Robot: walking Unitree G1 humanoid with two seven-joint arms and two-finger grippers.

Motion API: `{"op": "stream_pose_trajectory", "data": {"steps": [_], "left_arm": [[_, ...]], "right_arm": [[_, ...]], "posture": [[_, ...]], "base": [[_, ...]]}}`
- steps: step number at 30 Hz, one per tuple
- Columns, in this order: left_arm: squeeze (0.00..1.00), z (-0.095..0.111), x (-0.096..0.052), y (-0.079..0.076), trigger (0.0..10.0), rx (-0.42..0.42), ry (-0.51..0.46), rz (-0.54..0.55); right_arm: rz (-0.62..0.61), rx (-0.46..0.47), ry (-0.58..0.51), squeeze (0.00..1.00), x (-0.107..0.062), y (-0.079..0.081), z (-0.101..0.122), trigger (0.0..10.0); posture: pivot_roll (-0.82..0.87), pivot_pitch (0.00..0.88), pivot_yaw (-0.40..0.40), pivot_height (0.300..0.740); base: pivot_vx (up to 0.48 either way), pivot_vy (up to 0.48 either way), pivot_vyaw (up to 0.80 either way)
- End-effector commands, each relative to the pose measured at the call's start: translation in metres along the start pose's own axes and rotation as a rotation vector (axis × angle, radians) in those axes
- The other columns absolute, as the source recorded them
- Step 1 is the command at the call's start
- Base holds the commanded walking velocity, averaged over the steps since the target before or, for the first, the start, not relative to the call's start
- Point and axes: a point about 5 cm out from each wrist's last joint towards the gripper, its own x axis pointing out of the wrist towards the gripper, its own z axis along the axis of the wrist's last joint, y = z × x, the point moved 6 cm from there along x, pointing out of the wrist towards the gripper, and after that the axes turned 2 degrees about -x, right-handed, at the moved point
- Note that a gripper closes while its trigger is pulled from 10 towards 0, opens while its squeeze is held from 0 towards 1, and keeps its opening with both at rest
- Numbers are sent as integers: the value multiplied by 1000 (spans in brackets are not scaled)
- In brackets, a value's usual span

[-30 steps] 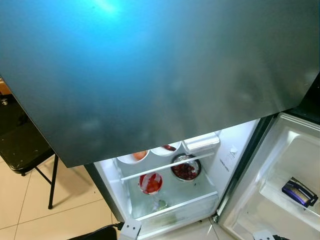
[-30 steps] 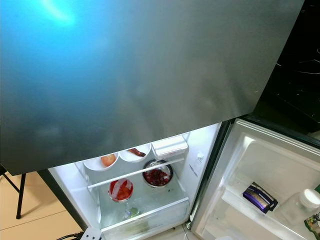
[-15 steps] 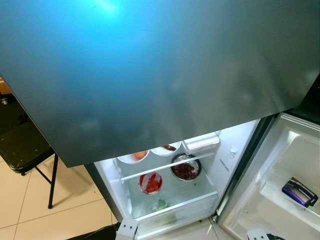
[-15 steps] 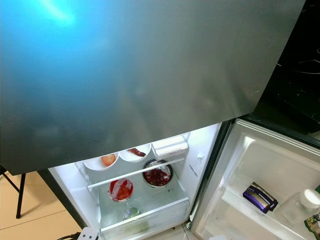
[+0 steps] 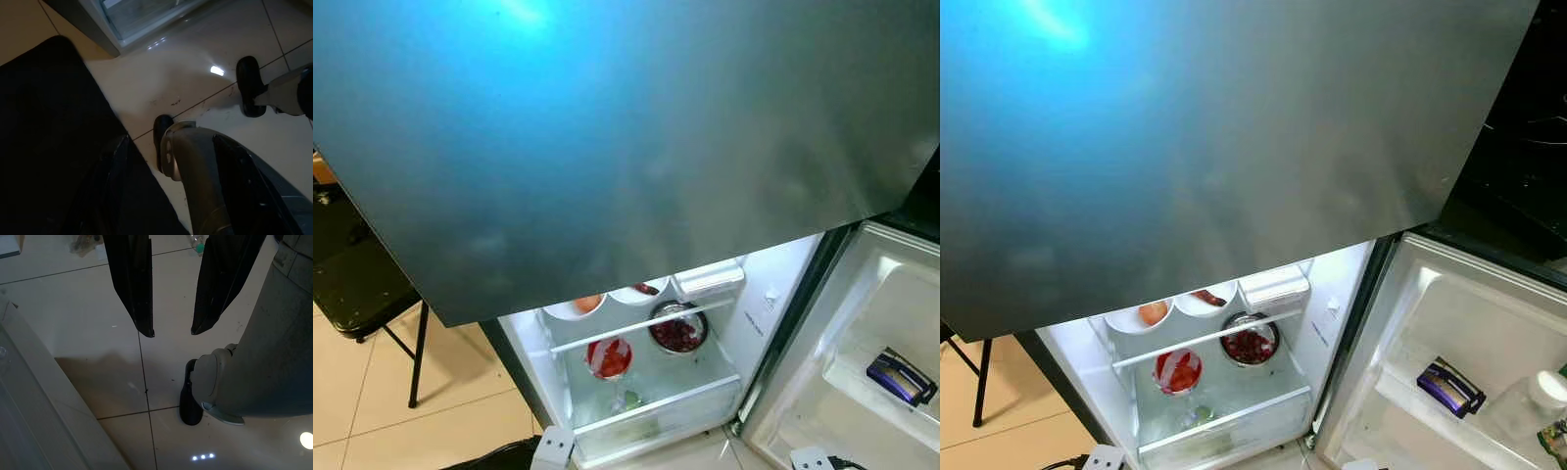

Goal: Restocking fridge

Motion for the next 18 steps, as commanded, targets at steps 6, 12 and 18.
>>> {"op": "stream_pose_trajectory", "data": {"steps": [6, 12, 18], "left_arm": [[0, 3, -1, 7, 10000, 30, 3, 8], [0, 0, 0, -1, 10000, 40, 9, -9], [0, 0, 1, -4, 10000, 39, 9, -17]], "right_arm": [[1, -2, 5, 0, 0, 0, -3, 10000], [2, 3, 16, 0, -1, 0, -9, 10000], [5, 12, 24, 0, -1, 2, -13, 10000]], "posture": [[18, 0, -28, 740], [11, 0, -30, 740], [16, 0, -33, 740]], "base": [[0, 0, 0], [0, 0, 0], [0, 0, 0]]}}
